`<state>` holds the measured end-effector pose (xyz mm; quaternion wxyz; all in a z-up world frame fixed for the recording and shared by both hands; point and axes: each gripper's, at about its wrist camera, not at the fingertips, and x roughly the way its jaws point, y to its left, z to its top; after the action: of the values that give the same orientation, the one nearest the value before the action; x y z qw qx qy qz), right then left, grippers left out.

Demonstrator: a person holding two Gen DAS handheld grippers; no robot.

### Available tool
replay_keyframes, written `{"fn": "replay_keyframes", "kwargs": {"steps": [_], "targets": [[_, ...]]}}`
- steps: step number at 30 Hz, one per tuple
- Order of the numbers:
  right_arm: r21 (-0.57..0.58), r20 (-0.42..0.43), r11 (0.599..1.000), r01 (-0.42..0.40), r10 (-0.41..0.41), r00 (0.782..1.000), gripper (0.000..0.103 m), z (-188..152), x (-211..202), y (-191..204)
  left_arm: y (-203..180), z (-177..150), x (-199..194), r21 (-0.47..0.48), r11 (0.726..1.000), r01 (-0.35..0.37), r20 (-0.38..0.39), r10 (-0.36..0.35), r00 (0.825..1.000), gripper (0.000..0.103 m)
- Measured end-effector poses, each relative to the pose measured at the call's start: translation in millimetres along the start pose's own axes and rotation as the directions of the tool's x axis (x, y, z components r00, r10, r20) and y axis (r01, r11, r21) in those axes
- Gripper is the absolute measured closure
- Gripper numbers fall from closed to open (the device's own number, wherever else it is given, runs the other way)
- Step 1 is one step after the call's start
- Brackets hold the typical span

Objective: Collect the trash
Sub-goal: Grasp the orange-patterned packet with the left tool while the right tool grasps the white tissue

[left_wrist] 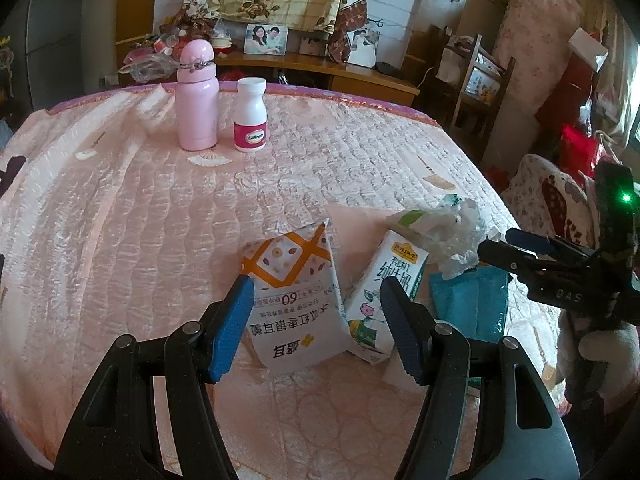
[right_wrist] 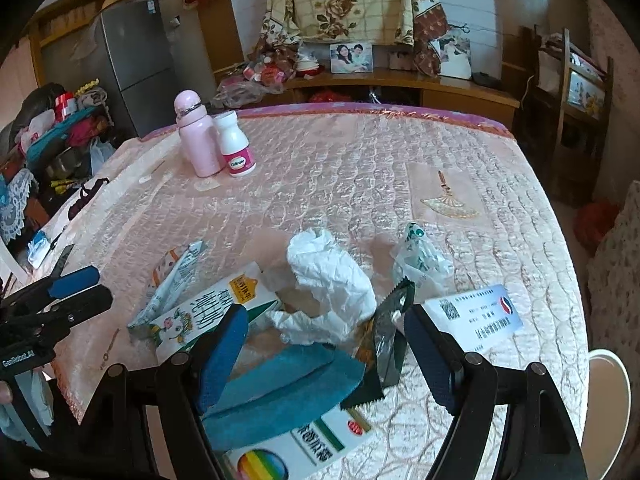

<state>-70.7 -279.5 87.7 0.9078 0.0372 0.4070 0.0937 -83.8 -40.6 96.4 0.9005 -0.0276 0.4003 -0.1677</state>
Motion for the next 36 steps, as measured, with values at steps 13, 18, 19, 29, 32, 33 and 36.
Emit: {"fn": "replay_keyframes", "kwargs": {"steps": [13,18,19,29,32,33,36], "targets": [[-0.028,-0.051,1.000,-0.011,0.009,0.999,0.036,5.8,35.6,-5.9,17.3,10.1,38.7,-0.093,0.994,0.051,-0.070,-0.058,0.996,0.039],[-0.020,-0.073,1.000,-0.016,0.015,0.997,0.064,5.3,47.1,-9.9,13.0,12.3,52.8,-0.077,0.996,0.043,-0.087,-0.050,0.995,0.039],[-0.021,-0.076,1.000,-0.015,0.014,0.997,0.070,4.8,48.2,-9.9,11.8,12.1,54.6,-0.069,0.997,0.041,-0.091,-0.047,0.995,0.039],[-0.014,0.031,0.997,-0.080,0.080,0.996,0.082,7.6,-1.8,-5.0,15.2,8.5,72.7,-0.066,0.997,0.047,-0.131,-0.055,0.990,0.066],[-0.011,0.053,0.995,-0.095,0.095,0.994,0.082,8.0,-14.6,-1.5,15.5,8.0,67.9,-0.064,0.996,0.067,-0.119,-0.074,0.990,0.087],[-0.011,0.057,0.995,-0.097,0.098,0.994,0.082,7.6,-17.4,-0.1,13.9,8.2,64.2,-0.049,0.997,0.056,-0.112,-0.061,0.992,0.087],[-0.002,0.066,0.993,-0.122,0.122,0.990,0.082,3.6,-26.3,3.1,14.1,8.6,54.9,-0.052,0.997,0.062,-0.109,-0.067,0.992,0.092]]}}
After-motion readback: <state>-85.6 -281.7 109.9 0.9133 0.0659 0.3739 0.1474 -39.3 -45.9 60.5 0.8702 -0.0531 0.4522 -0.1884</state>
